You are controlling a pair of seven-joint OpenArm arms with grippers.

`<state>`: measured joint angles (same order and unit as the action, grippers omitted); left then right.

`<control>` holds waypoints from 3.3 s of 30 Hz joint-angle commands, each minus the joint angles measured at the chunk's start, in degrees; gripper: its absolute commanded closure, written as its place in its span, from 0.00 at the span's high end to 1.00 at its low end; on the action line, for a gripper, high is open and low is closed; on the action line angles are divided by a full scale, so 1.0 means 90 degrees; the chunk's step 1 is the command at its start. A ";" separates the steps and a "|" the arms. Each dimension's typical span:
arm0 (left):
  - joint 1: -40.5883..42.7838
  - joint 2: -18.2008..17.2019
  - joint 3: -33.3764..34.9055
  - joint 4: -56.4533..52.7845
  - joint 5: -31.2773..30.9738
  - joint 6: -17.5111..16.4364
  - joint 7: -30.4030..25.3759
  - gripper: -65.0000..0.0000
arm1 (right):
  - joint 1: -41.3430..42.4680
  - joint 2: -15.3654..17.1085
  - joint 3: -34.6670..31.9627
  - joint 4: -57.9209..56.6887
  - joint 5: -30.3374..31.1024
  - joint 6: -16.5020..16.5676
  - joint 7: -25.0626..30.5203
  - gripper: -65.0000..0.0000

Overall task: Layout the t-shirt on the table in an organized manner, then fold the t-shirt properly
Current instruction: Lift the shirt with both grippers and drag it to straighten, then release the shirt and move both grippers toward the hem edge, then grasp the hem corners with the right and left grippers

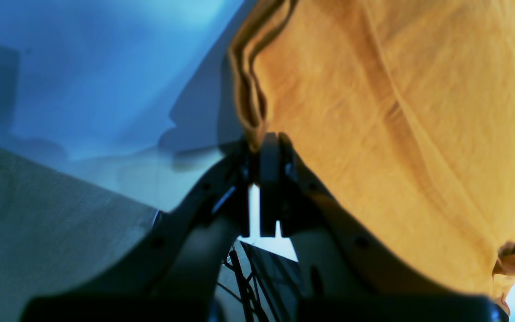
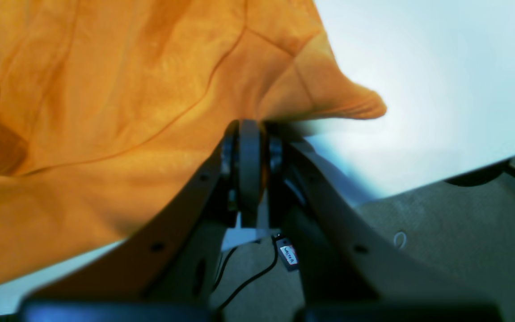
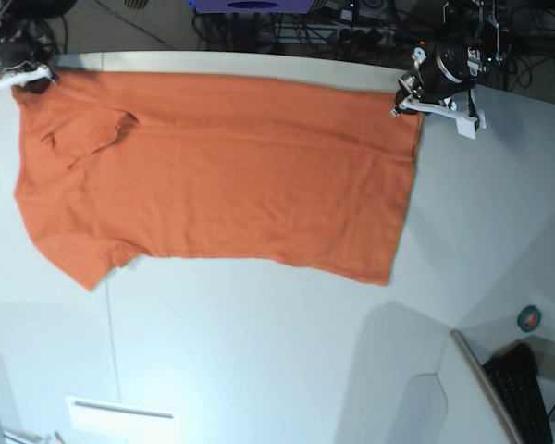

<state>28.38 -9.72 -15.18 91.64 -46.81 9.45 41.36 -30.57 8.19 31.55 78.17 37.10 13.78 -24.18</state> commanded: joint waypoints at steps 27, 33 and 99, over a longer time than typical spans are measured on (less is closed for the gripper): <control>0.0309 -0.0049 -0.0409 0.0128 -0.0040 -0.0030 -0.0039 0.76 | -0.0760 -0.0182 0.0836 0.0687 0.0874 0.0222 0.0094 0.44; 0.0300 -0.0058 -0.1561 0.0431 -0.0040 -0.0030 -0.0039 0.76 | -0.0545 -0.0123 0.1559 0.1292 0.0639 0.0222 0.0074 0.44; -0.3754 -0.1006 -0.0575 -0.0917 0.0009 -0.0030 0.1914 0.69 | 0.7308 0.0649 -0.5445 -0.6708 -0.1910 -0.1126 0.2477 0.00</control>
<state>-4.64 -17.93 -20.01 82.39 -46.30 9.19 59.05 33.32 13.28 -17.61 16.99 19.94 3.73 -2.83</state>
